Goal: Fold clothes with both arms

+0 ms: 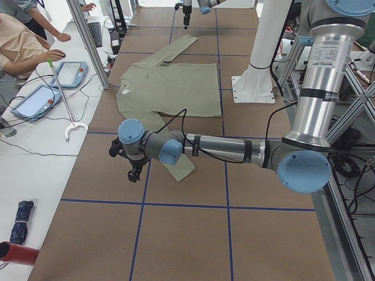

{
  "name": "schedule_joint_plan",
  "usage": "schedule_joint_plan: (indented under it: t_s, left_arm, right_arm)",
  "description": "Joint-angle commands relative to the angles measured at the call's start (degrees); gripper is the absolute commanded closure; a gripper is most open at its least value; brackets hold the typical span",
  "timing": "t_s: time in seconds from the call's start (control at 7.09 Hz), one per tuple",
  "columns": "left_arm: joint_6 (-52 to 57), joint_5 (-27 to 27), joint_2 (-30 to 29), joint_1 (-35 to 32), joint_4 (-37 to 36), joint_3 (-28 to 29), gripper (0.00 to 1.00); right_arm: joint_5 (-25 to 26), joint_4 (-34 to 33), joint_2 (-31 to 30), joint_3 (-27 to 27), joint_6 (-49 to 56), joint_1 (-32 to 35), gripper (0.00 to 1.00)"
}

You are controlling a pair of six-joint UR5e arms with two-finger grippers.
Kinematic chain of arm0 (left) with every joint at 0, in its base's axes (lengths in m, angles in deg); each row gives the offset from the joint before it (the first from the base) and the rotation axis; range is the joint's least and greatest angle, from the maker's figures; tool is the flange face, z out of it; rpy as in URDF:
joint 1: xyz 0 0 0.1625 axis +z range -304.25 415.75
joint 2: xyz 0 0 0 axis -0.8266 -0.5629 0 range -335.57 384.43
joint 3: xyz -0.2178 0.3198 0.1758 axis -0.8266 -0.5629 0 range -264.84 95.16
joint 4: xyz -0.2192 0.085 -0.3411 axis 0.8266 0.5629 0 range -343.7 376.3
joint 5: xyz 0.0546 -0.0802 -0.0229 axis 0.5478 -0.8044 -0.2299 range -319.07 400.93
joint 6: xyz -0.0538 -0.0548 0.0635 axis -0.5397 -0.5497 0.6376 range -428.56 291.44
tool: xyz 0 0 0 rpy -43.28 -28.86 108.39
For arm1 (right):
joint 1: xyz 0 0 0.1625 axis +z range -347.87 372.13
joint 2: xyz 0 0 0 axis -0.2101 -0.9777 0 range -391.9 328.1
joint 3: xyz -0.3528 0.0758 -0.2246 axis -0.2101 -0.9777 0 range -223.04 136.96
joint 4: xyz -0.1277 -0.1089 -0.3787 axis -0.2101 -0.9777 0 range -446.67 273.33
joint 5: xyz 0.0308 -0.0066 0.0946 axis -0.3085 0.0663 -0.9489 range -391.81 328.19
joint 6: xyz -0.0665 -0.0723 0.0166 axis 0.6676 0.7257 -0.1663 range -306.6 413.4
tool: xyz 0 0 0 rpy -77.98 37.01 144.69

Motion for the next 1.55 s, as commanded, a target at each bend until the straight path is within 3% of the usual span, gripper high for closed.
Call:
schedule_joint_plan:
  t_s: [0.0, 0.99, 1.41]
  left_arm:
    - [0.19, 0.13, 0.03, 0.15, 0.09, 0.72, 0.00]
    - [0.36, 0.39, 0.21, 0.15, 0.44, 0.82, 0.00]
    - [0.36, 0.48, 0.29, 0.15, 0.44, 0.90, 0.00]
  right_arm:
    - [0.36, 0.52, 0.07, -1.00, -2.25, -1.35, 0.07]
    - [0.36, 0.34, 2.44, -2.14, -3.75, -3.73, 0.18]
    - [0.27, 0.34, 2.88, -3.11, -3.75, -3.82, 0.47]
